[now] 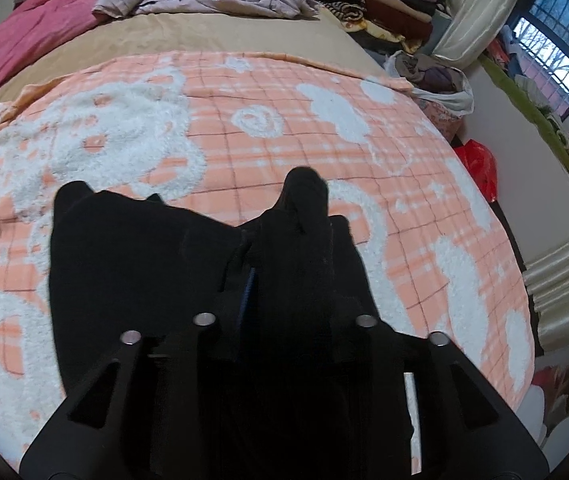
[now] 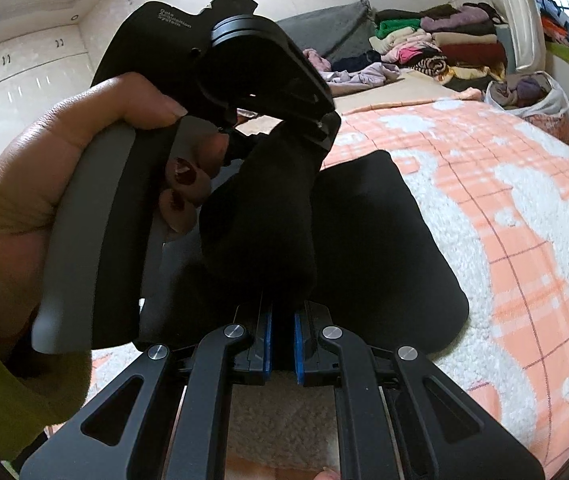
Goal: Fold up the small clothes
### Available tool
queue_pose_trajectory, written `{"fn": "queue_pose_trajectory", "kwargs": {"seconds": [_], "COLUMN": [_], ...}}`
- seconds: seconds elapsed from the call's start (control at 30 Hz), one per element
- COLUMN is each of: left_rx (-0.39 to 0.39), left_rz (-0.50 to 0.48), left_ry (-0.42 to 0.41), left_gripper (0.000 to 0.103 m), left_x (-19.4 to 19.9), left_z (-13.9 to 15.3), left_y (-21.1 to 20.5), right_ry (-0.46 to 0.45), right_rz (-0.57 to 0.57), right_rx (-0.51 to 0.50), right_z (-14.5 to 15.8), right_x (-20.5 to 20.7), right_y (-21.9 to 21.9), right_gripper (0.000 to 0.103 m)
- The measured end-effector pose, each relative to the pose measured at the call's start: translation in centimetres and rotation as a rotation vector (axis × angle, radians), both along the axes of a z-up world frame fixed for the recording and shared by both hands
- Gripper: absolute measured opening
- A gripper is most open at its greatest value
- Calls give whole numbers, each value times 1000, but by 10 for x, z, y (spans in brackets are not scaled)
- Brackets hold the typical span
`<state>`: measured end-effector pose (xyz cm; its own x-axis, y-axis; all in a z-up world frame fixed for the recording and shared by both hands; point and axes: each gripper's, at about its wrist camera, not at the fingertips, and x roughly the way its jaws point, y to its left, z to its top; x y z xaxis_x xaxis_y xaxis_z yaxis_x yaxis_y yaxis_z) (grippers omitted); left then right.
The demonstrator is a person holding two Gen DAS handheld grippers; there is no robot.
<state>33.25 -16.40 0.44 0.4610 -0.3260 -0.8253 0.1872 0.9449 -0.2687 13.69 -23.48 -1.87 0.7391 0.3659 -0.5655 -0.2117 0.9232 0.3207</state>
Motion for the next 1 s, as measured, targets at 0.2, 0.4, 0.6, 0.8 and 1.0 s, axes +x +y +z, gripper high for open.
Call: {"fn": "queue_pose_trajectory", "kwargs": {"seconds": [0.2, 0.4, 0.6, 0.8, 1.0], "left_rx": [-93, -104, -9, -2, -11], "left_rz": [-88, 32, 153, 178, 171], "left_ry": [-75, -146, -113, -86, -84], "left_gripper": [59, 68, 68, 68, 68], "left_x": [-19, -31, -38, -53, -63], "left_z": [16, 37, 13, -10, -13], "left_y": [0, 52, 109, 131, 135], "right_ry": [52, 100, 135, 139, 253], "right_rz": [-12, -6, -20, -16, 18], "right_rx": [44, 116, 195, 273, 188], "right_z": [-8, -12, -7, 17, 15], "right_x": [2, 4, 7, 19, 60], "right_y": [-8, -20, -35, -48, -40], "right_gripper": [7, 13, 51, 89, 96]}}
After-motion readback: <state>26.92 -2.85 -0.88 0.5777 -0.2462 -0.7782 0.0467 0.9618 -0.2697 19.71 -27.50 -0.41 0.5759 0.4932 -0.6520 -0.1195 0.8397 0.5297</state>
